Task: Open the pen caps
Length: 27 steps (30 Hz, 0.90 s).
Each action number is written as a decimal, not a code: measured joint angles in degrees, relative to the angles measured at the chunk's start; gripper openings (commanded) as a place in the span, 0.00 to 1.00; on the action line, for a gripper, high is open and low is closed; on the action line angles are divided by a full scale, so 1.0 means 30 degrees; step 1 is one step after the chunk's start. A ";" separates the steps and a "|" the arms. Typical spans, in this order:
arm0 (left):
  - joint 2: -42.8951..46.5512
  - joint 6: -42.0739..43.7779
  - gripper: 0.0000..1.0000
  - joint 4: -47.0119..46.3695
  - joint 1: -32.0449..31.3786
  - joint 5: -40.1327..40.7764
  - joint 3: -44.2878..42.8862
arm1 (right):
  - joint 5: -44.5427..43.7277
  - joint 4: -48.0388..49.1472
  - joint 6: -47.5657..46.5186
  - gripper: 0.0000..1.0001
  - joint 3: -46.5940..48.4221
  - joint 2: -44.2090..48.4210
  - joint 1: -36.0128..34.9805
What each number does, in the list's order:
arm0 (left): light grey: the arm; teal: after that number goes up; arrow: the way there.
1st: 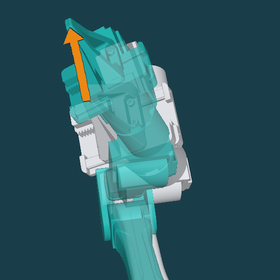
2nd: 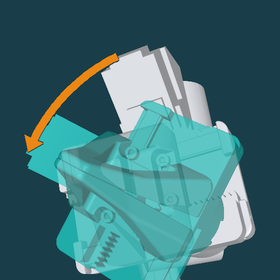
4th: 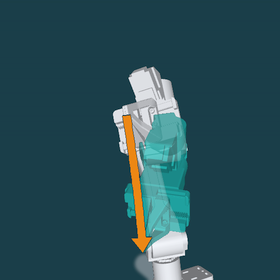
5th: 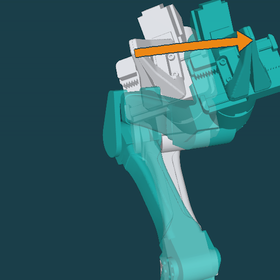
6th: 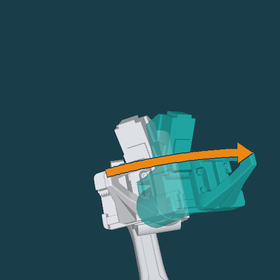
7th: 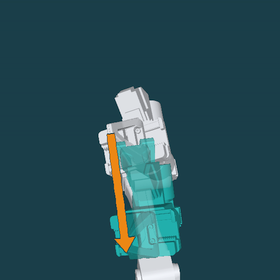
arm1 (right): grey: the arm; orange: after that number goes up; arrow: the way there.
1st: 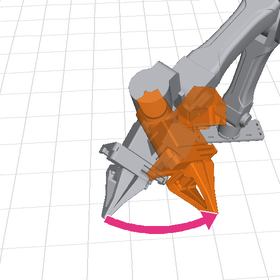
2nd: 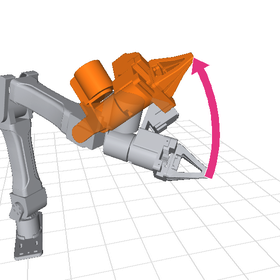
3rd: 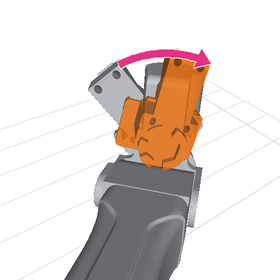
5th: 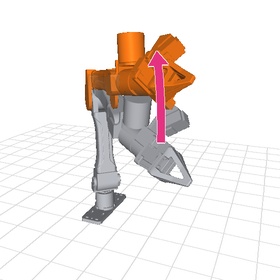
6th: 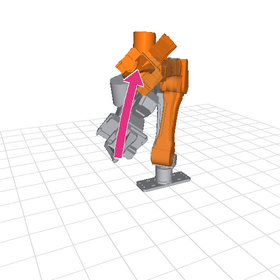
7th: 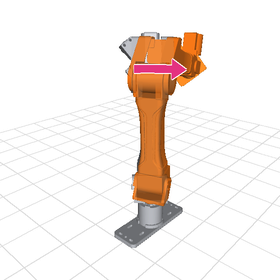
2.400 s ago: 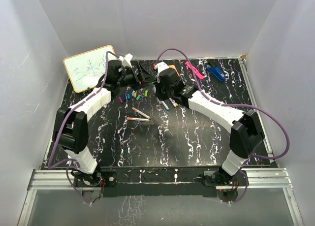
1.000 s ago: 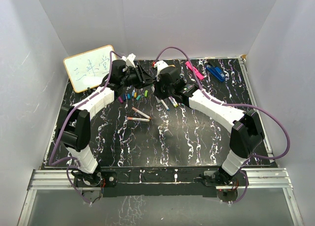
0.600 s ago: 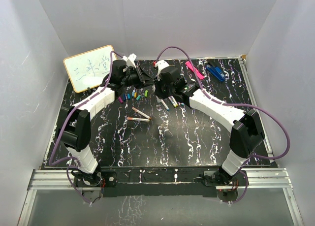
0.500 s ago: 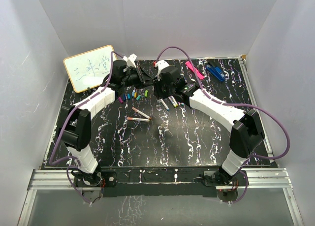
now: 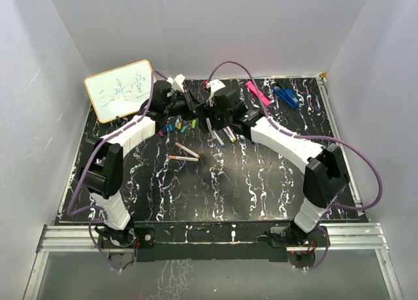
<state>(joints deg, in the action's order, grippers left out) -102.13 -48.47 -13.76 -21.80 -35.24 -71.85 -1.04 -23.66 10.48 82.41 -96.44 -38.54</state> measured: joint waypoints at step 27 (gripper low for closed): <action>0.0000 0.0605 0.00 0.2441 -0.0495 0.1807 -0.1421 | 0.0233 0.0291 0.0525 0.00 0.0481 -0.1100 0.0299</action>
<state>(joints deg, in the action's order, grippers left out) -102.13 -46.65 -6.44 -23.29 -29.82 -76.12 -0.34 -22.79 12.05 83.85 -99.74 -37.65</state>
